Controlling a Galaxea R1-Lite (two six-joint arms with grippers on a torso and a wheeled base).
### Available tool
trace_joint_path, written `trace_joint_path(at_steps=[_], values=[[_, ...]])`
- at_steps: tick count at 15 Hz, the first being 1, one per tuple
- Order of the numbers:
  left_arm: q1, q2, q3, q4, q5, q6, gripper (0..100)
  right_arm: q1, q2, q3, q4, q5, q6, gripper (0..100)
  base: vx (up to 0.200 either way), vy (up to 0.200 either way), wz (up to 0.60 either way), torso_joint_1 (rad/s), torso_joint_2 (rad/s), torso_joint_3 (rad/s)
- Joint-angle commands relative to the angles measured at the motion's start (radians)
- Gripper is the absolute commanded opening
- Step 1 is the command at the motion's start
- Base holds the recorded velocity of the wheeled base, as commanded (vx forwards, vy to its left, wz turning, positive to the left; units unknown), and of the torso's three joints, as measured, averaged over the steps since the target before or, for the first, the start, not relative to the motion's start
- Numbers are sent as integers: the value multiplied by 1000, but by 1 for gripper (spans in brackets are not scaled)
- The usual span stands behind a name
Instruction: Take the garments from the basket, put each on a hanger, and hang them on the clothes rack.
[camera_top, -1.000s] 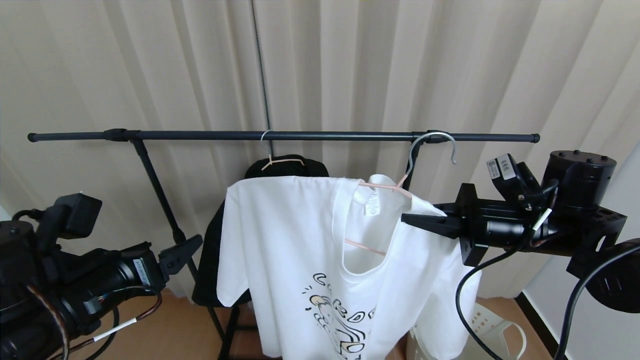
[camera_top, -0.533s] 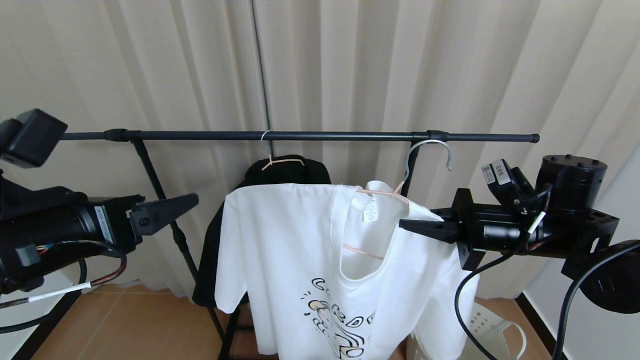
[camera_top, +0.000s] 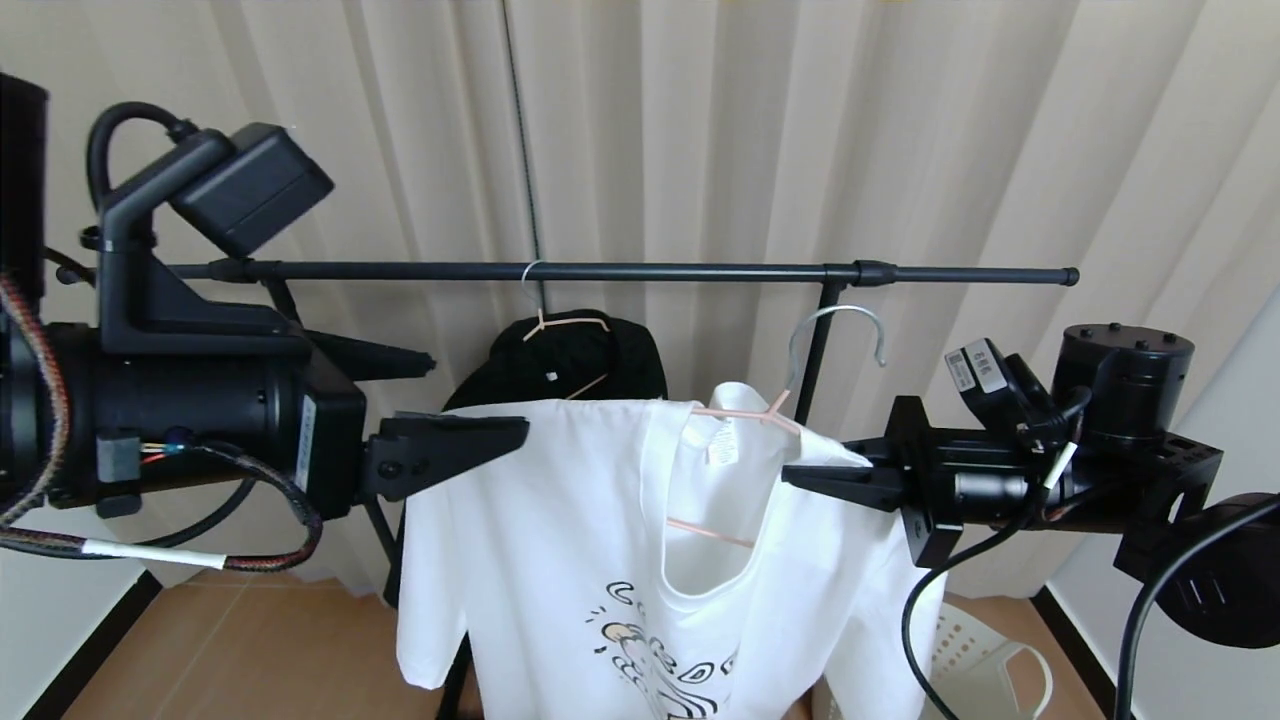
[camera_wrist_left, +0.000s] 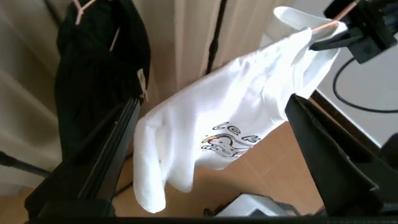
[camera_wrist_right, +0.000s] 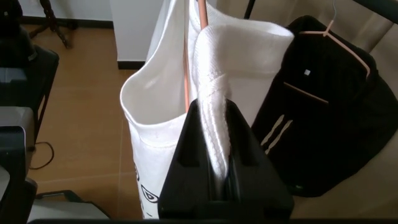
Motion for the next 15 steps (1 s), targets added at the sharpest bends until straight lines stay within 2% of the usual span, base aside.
trace_joint_path(at_steps=[1, 3, 6, 8, 12, 15], values=[[-27, 73, -44, 28, -40, 61, 100, 20, 1, 13, 0, 0, 0, 0, 0, 0, 0, 0, 0, 0], [-30, 120, -67, 37, -55, 110, 100, 39, 0, 20, 0, 0, 0, 0, 0, 0, 0, 0, 0, 0], [-51, 163, -102, 39, -57, 142, 100, 57, 0, 29, 0, -1, -2, 0, 0, 0, 0, 0, 0, 0], [-57, 191, -113, 37, -62, 212, 100, 62, -2, 32, 0, 0, -2, 0, 0, 0, 0, 0, 0, 0], [-56, 201, -116, 37, -169, 274, 100, 71, -6, 32, 0, 0, -2, 0, 0, 0, 0, 0, 0, 0], [-57, 224, -119, 37, -189, 297, 100, 71, -9, 32, 0, -1, -2, 0, 0, 0, 0, 0, 0, 0]])
